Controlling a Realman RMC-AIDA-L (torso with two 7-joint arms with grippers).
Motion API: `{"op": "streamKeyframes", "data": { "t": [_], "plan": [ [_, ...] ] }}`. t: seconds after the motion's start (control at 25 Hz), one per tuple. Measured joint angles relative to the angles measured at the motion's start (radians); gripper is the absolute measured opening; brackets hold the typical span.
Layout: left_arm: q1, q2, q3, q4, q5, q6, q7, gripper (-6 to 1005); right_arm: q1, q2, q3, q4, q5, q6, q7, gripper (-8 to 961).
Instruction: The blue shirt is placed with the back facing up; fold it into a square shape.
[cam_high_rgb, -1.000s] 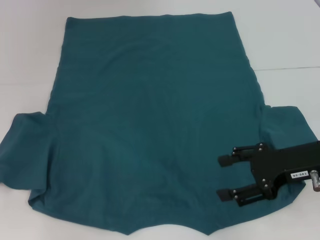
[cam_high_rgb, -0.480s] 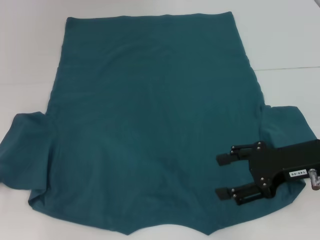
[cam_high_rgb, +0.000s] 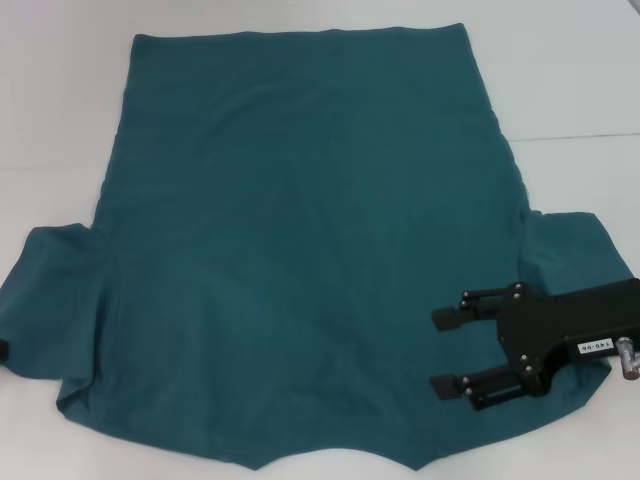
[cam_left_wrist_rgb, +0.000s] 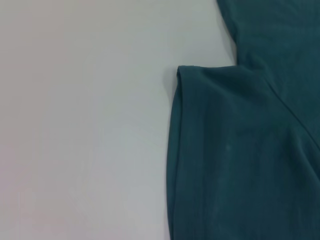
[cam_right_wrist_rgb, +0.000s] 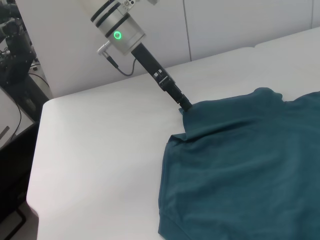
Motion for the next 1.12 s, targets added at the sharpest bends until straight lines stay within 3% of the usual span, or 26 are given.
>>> {"op": "streamKeyframes", "data": {
  "t": [0.8, 1.12],
  "plan": [
    [-0.002, -0.001, 0.0, -0.018, 0.023, -0.024, -0.001, 438, 0.001, 0.0, 0.0, 0.0, 0.001, 0.006, 0.001, 885],
    [-0.008, -0.01, 0.0, -0.019, 0.024, -0.03, 0.0, 437, 0.002, 0.0, 0.0, 0.0, 0.001, 0.006, 0.004, 883]
  ]
}}
